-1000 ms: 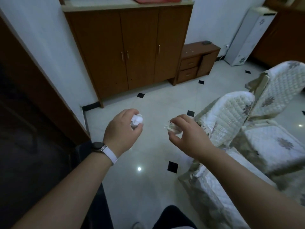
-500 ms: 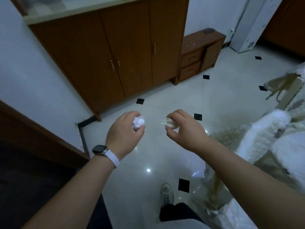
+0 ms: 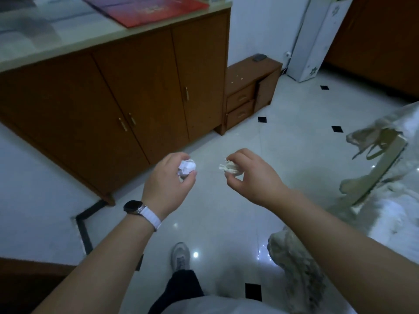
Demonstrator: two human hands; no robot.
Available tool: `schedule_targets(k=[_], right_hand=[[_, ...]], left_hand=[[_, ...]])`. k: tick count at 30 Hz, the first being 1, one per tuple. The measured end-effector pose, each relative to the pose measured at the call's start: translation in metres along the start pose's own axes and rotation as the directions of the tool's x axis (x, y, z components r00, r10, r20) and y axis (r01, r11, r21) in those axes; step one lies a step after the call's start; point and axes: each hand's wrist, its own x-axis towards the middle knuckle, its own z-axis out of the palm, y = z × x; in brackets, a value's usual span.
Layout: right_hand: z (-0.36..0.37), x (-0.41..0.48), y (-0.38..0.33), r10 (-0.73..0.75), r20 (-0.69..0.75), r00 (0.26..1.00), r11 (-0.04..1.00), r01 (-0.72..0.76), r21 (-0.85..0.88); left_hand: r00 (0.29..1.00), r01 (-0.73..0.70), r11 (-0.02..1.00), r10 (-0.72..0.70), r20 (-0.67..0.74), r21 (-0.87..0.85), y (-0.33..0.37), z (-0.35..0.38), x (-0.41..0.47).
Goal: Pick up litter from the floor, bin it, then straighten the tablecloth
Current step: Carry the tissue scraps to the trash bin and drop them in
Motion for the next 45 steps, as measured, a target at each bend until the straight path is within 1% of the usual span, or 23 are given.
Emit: schedule_targets(k=[6, 9, 12, 16, 21, 28, 31, 36, 39, 41, 43, 45], right_hand=[[0.023, 0.086, 0.023, 0.111, -0.038, 0.993, 0.992, -0.113, -0.056], [0.034, 0.133, 0.025, 0.186, -0.072, 0.980, 0.979, -0.191, -0.071], [0.041, 0.175, 0.027, 0.238, -0.091, 0.967, 0.965, -0.246, -0.093], [0.045, 0.215, 0.034, 0.306, -0.190, 0.933, 0.940, -0.328, -0.095], [0.041, 0.239, 0.057, 0.398, -0.234, 0.887, 0.899, -0.428, -0.093], [0.031, 0.276, 0.117, 0.485, -0.298, 0.822, 0.848, -0.526, -0.070], [0.027, 0.290, 0.152, 0.510, -0.330, 0.794, 0.831, -0.554, -0.047], [0.010, 0.319, 0.226, 0.593, -0.345, 0.728, 0.778, -0.628, 0.012], [-0.012, 0.341, 0.273, 0.616, -0.378, 0.691, 0.760, -0.647, 0.056], [-0.024, 0.352, 0.291, 0.602, -0.385, 0.700, 0.772, -0.633, 0.055], [-0.046, 0.363, 0.318, 0.594, -0.379, 0.710, 0.778, -0.626, 0.049], [-0.066, 0.375, 0.344, 0.598, -0.398, 0.696, 0.770, -0.636, 0.044]], left_hand=[[0.995, -0.071, 0.993, 0.078, 0.062, -0.099, -0.049, 0.026, 0.104], [0.982, -0.118, 0.980, 0.139, 0.124, -0.163, -0.076, 0.031, 0.159], [0.971, -0.147, 0.967, 0.181, 0.158, -0.207, -0.099, 0.037, 0.212], [0.950, -0.198, 0.947, 0.249, 0.190, -0.252, -0.113, 0.050, 0.274], [0.923, -0.242, 0.917, 0.318, 0.218, -0.316, -0.110, 0.074, 0.327], [0.866, -0.280, 0.881, 0.403, 0.297, -0.381, -0.090, 0.132, 0.397], [0.838, -0.315, 0.869, 0.444, 0.319, -0.382, -0.075, 0.161, 0.433], [0.803, -0.353, 0.857, 0.483, 0.349, -0.374, -0.034, 0.215, 0.500], [0.759, -0.416, 0.838, 0.534, 0.373, -0.353, 0.002, 0.243, 0.547], [0.747, -0.446, 0.826, 0.556, 0.366, -0.345, 0.017, 0.253, 0.570], [0.754, -0.438, 0.822, 0.557, 0.350, -0.364, 0.039, 0.269, 0.596], [0.744, -0.451, 0.809, 0.574, 0.342, -0.376, 0.059, 0.285, 0.616]])
